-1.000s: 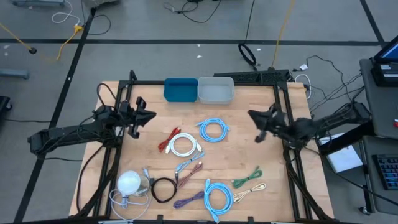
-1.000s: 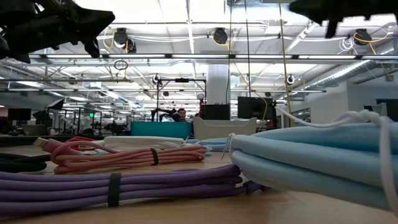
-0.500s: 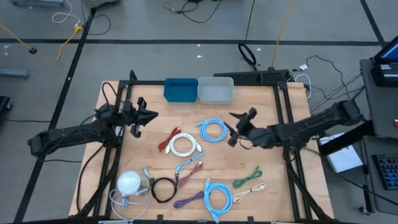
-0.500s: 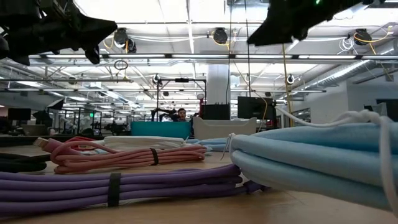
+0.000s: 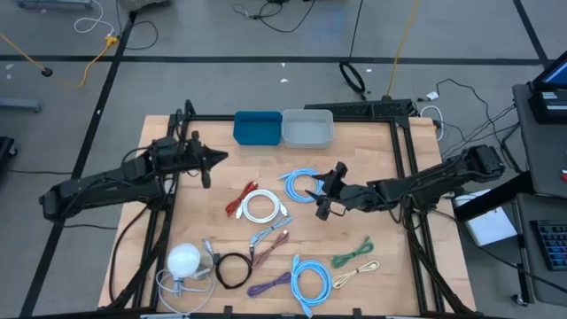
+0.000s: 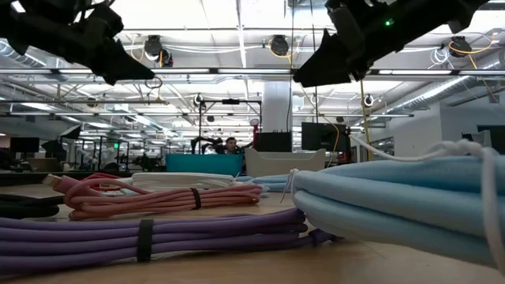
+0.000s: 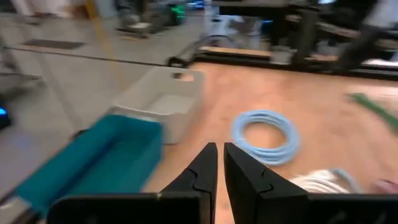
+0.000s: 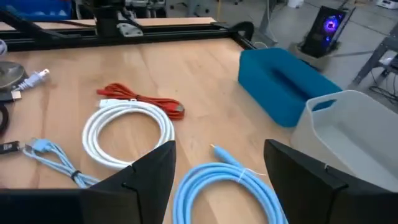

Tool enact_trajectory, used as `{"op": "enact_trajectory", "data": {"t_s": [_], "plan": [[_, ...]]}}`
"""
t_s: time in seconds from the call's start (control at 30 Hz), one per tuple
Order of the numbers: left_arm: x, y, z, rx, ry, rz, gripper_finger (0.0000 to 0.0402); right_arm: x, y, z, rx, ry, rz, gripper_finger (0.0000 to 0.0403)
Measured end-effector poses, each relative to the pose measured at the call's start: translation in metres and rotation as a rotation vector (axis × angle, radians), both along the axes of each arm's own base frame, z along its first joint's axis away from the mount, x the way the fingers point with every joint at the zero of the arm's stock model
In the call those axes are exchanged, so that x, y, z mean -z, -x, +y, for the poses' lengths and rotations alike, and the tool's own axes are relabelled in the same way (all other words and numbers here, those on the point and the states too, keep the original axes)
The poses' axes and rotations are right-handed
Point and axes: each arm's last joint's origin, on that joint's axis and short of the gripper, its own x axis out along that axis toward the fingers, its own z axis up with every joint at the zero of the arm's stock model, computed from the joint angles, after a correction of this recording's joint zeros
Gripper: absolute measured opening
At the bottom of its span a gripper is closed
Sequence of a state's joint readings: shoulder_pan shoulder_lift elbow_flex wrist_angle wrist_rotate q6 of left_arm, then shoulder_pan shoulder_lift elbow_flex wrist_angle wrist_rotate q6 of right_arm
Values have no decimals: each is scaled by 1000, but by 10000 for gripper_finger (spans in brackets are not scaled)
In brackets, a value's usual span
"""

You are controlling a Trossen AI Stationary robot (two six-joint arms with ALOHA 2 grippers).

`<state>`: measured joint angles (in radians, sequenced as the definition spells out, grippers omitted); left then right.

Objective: Pick & Place USB Port
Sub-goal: Put the top blue hdmi cable into the gray bin

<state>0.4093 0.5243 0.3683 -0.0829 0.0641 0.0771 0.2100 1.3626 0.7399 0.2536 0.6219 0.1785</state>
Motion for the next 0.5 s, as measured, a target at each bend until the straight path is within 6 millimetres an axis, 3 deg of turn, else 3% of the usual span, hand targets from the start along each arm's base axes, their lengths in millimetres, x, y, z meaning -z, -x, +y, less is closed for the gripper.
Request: {"op": "enact_trajectory", "data": {"t_s": [0.07, 0.2, 0.3, 0.4, 0.5], "plan": [[1, -3, -1, -88, -21, 15, 31, 8, -2, 0, 15, -16, 26, 232], [7, -3, 0, -479, -21, 46, 31, 24, -4, -5, 102, -61, 80, 232], [14, -7, -2, -655, -81, 111, 31, 35, -3, -10, 153, -98, 132, 231], [12, -16, -7, -709, -153, 174, 31, 39, -4, -14, 176, -118, 145, 232], [1, -32, -17, -616, -200, 186, 31, 39, -4, -13, 174, -114, 142, 232]]}}
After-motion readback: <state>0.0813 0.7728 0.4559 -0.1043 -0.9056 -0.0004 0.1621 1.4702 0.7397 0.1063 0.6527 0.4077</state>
